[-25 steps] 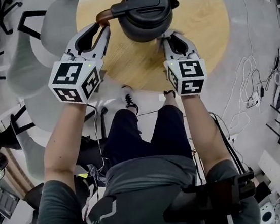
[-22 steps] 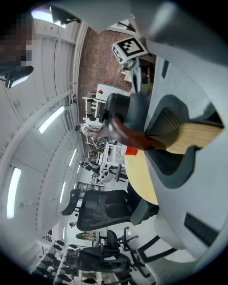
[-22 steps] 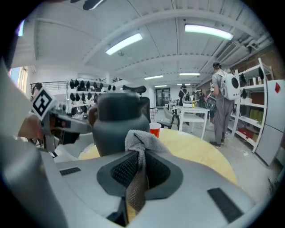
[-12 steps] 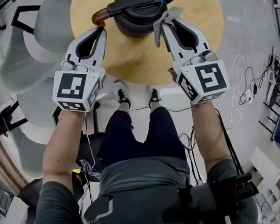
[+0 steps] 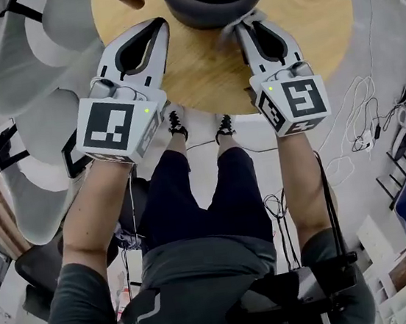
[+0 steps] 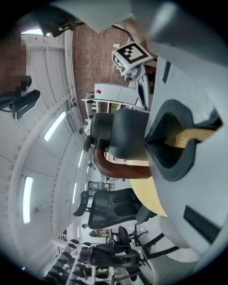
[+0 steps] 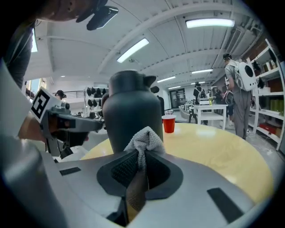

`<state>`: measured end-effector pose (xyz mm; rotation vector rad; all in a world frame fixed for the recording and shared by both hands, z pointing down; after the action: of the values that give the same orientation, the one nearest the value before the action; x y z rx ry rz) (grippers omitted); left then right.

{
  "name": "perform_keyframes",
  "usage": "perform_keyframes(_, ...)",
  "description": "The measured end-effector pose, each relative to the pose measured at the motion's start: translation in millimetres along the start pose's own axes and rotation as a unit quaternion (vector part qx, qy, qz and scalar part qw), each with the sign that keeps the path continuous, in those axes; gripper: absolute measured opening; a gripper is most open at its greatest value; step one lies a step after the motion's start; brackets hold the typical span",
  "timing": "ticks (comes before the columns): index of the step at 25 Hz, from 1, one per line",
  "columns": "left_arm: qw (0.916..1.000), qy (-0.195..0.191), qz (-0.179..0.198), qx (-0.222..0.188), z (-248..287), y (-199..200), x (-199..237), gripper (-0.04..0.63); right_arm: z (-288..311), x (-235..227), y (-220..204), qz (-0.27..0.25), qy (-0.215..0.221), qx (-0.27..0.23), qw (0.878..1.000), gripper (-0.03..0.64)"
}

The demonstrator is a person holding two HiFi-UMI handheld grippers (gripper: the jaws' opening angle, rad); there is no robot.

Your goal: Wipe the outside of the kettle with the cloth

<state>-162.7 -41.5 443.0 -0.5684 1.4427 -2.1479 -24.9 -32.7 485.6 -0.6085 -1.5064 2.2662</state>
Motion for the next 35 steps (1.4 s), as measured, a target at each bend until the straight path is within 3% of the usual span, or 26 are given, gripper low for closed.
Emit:
perform_keyframes(5, 1.0000, 0.007, 0.000, -0.002, 3, -9, -6, 0.009, 10, 3, -28, -0.018, -0.001, 0.042, 0.999, 0.055)
perform_keyframes(9, 0.9999, 0.012, -0.005, -0.005, -3, -9, -4, 0.009, 9, 3, -22, -0.023, -0.013, 0.050, 0.998, 0.055)
perform_keyframes(19, 0.9997, 0.016, -0.012, -0.010, -34, 27, -20, 0.009, -41, 51, 103, -0.023, -0.033, -0.043, 0.998, 0.055)
perform_keyframes(22, 0.9995, 0.021, -0.021, -0.014, -37, 34, -20, 0.009, -38, 60, 120, -0.033, -0.043, -0.052, 0.997, 0.055)
perform_keyframes(29, 0.9996, 0.018, -0.019, -0.012, -29, 18, -17, 0.009, -24, 59, 82, -0.036, -0.063, -0.059, 0.996, 0.055)
perform_keyframes(35, 0.9996, 0.016, -0.023, 0.004, -23, -9, -17, 0.009, 1, 53, 0, 0.014, -0.059, 0.008, 0.998, 0.055)
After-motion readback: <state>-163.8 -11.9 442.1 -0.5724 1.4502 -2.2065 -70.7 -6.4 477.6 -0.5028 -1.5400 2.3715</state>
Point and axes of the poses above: the fingertips, and each gripper's own axes: z forward along the fingers, x to its left, y out of its top, the point moved 2 cm from there along -z, backward along the fingers, and after that the axes turned 3 degrees about y, right-handed, at the moved point
